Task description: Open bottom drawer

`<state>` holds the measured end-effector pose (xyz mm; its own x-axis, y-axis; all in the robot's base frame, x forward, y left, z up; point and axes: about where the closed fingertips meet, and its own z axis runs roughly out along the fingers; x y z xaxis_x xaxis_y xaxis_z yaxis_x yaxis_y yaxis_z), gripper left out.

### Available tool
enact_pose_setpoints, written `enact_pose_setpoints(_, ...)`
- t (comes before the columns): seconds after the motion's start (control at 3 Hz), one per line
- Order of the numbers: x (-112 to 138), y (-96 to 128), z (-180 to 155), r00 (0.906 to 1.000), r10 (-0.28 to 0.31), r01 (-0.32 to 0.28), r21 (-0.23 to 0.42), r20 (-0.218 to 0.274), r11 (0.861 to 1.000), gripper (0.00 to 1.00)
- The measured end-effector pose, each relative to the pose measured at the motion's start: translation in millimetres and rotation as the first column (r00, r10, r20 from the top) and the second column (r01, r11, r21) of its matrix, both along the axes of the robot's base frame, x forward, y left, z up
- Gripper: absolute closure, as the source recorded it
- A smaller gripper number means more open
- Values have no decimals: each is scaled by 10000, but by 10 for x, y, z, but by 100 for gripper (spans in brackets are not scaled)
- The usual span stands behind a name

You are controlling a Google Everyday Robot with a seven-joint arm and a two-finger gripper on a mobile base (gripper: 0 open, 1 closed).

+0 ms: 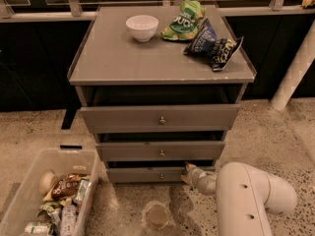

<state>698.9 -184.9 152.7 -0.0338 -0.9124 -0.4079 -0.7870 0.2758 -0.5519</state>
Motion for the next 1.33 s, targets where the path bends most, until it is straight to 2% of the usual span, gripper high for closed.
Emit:
enact_pose_setpoints(0.33, 0, 0, 0, 10000, 0, 0, 0, 0, 10000, 88)
enact_pose_setpoints(0.67, -1, 0, -1, 10000, 1, -1, 0, 0, 10000, 100)
enact_pose_setpoints(1.0, -131, -9, -68, 9999, 101, -102, 41, 69, 9999, 100)
enact_pose_setpoints(1.33, -131, -10, -19, 9999, 102, -102, 41, 69, 9999, 100)
